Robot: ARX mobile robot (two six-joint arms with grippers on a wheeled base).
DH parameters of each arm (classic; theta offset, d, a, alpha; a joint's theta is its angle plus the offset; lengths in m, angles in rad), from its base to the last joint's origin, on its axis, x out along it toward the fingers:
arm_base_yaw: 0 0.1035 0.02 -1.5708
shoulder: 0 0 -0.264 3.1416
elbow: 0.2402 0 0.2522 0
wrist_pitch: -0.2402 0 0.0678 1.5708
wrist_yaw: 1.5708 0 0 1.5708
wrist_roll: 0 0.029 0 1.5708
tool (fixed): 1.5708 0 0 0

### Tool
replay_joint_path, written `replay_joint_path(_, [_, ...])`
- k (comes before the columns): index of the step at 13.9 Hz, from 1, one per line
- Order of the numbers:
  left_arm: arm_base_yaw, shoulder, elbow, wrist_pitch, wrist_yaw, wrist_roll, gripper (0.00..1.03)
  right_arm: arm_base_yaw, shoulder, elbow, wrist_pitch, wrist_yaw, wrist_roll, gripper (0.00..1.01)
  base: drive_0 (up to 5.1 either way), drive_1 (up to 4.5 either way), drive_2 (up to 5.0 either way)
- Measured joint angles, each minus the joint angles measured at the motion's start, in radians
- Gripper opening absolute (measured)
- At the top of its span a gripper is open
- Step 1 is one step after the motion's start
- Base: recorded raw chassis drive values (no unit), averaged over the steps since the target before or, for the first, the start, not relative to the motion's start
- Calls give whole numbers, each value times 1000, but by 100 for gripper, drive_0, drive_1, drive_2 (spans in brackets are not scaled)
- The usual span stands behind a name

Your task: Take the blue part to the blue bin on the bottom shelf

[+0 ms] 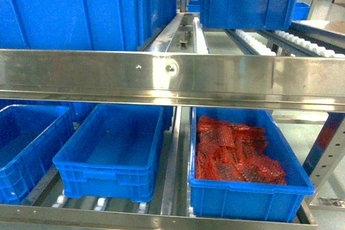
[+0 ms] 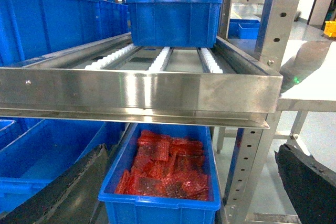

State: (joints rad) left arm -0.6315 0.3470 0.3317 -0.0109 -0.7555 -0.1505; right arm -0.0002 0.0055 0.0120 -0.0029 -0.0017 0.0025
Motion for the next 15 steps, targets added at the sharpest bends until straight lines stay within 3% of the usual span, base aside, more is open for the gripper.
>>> replay_joint_path(15, [0, 0, 0, -1, 0, 0, 43, 0, 0, 0, -1, 2, 0, 98, 0, 0, 0])
